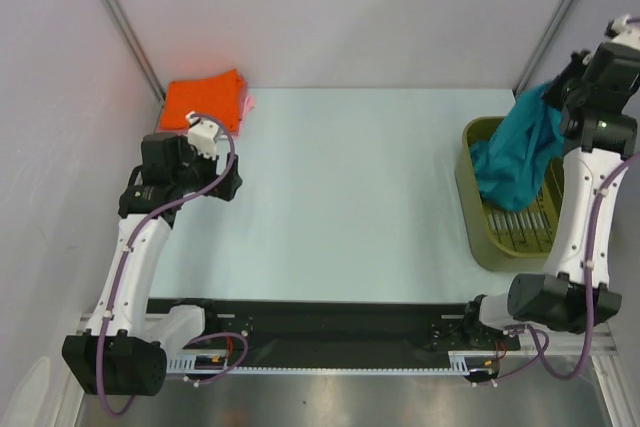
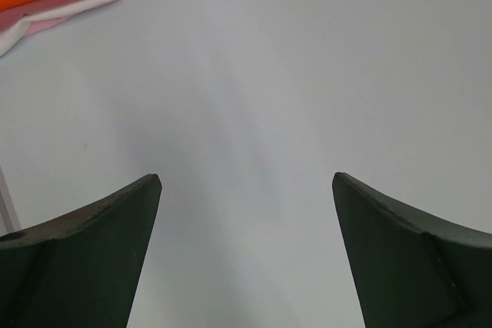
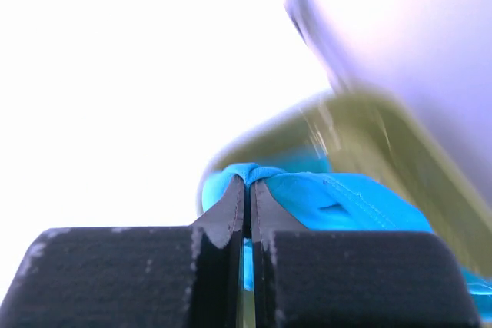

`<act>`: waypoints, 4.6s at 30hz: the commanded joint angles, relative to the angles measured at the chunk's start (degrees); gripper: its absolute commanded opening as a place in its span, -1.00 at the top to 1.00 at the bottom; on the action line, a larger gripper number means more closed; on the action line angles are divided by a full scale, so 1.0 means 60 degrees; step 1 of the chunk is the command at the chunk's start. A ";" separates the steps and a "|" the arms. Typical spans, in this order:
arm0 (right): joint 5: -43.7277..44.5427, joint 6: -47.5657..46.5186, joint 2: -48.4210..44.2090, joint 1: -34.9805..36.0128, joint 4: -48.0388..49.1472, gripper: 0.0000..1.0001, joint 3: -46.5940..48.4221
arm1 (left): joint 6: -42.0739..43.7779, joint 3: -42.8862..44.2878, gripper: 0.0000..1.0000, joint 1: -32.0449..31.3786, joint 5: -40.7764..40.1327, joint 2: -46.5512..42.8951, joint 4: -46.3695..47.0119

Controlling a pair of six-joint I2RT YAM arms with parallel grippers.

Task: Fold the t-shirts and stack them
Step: Grab the tshirt from the pile, then move the tshirt to the center of the board, then flatten the tshirt out

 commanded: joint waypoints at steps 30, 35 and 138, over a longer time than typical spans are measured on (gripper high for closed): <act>-0.3266 0.0870 0.1332 0.8510 0.6661 1.00 0.3236 | -0.0411 0.4322 -0.99 0.0049 0.0457 0.2199 -0.0466; -0.2695 -0.0347 0.2940 0.8481 0.5361 1.00 0.2070 | 0.0159 0.2916 -1.00 0.0049 0.0253 0.2053 -0.0218; -0.1463 0.1628 0.0688 0.6400 0.0934 1.00 -0.4492 | 0.2871 -0.1379 0.28 -0.2969 -0.2589 0.5392 0.1247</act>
